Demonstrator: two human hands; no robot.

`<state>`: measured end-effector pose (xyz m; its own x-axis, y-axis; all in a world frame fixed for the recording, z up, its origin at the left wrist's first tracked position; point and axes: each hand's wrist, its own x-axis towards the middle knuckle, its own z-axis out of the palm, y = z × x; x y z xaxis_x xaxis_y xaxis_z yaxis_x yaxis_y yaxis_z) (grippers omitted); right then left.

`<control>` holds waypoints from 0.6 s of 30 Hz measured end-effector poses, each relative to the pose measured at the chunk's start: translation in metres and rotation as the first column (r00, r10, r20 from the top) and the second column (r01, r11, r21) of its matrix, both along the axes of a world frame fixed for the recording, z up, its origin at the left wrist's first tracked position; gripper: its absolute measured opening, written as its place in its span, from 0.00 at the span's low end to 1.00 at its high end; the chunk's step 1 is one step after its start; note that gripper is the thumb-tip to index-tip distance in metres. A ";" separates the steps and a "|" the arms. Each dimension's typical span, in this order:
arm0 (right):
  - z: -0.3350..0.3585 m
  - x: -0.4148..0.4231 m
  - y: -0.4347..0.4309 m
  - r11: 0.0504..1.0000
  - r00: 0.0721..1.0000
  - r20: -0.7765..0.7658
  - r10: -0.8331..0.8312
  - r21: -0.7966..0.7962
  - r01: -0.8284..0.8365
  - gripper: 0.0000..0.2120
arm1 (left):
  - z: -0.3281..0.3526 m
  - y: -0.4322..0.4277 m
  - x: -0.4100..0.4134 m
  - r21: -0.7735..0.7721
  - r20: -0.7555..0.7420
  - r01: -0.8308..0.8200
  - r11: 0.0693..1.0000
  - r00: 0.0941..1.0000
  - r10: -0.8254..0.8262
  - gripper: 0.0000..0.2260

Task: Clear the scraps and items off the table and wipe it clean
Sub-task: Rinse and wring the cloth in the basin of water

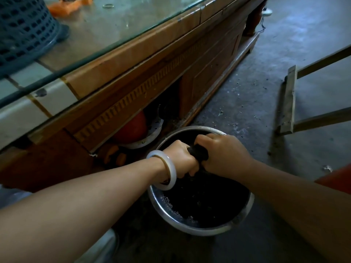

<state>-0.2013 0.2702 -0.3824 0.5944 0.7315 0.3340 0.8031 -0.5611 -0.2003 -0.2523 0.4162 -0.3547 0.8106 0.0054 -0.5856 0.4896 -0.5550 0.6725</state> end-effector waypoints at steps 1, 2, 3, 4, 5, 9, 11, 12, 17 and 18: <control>0.001 0.001 0.001 1.000 1.000 0.030 -0.004 0.019 0.003 0.09 | 0.001 0.000 0.000 -0.026 -0.028 -0.020 0.999 0.999 0.020 0.07; 0.001 0.003 0.001 0.999 0.999 0.049 -0.009 0.033 0.007 0.09 | 0.001 0.000 0.001 -0.048 -0.051 -0.039 0.998 0.998 0.037 0.07; 0.003 0.004 0.002 0.999 0.998 0.060 -0.011 0.046 0.009 0.09 | 0.001 0.001 0.001 -0.072 -0.069 -0.059 0.996 0.996 0.054 0.08; 0.003 0.006 0.002 0.998 0.998 0.064 -0.008 0.059 0.004 0.09 | 0.000 0.002 0.002 -0.095 -0.084 -0.081 0.992 0.994 0.073 0.09; 0.004 0.007 0.003 0.998 0.998 0.058 -0.004 0.066 0.000 0.09 | -0.001 0.003 0.003 -0.114 -0.095 -0.098 0.989 0.992 0.087 0.11; 0.001 0.011 0.004 0.999 0.999 0.036 0.001 0.053 -0.003 0.11 | -0.006 0.005 0.005 -0.149 -0.129 -0.125 0.981 0.986 0.106 0.10; -0.002 0.012 0.006 0.999 0.999 0.040 0.001 0.036 -0.002 0.12 | -0.010 0.006 0.006 -0.170 -0.145 -0.130 0.977 0.984 0.106 0.10; -0.004 0.013 0.007 1.000 0.999 0.047 -0.001 0.029 -0.001 0.13 | -0.012 0.007 0.007 -0.178 -0.152 -0.133 0.975 0.983 0.107 0.10; -0.009 0.017 0.012 0.999 0.999 0.037 -0.008 0.031 0.006 0.10 | -0.021 0.012 0.013 -0.193 -0.174 -0.144 0.971 0.978 0.111 0.06; -0.011 0.017 0.013 1.000 1.000 0.031 -0.003 0.027 0.002 0.11 | -0.022 0.013 0.014 -0.196 -0.184 -0.147 0.970 0.977 0.111 0.06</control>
<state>-0.1842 0.2831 -0.3937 0.5855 0.7204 0.3719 0.8077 -0.5579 -0.1908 -0.2387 0.4296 -0.3772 0.6994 -0.0328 -0.7140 0.6648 -0.3370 0.6667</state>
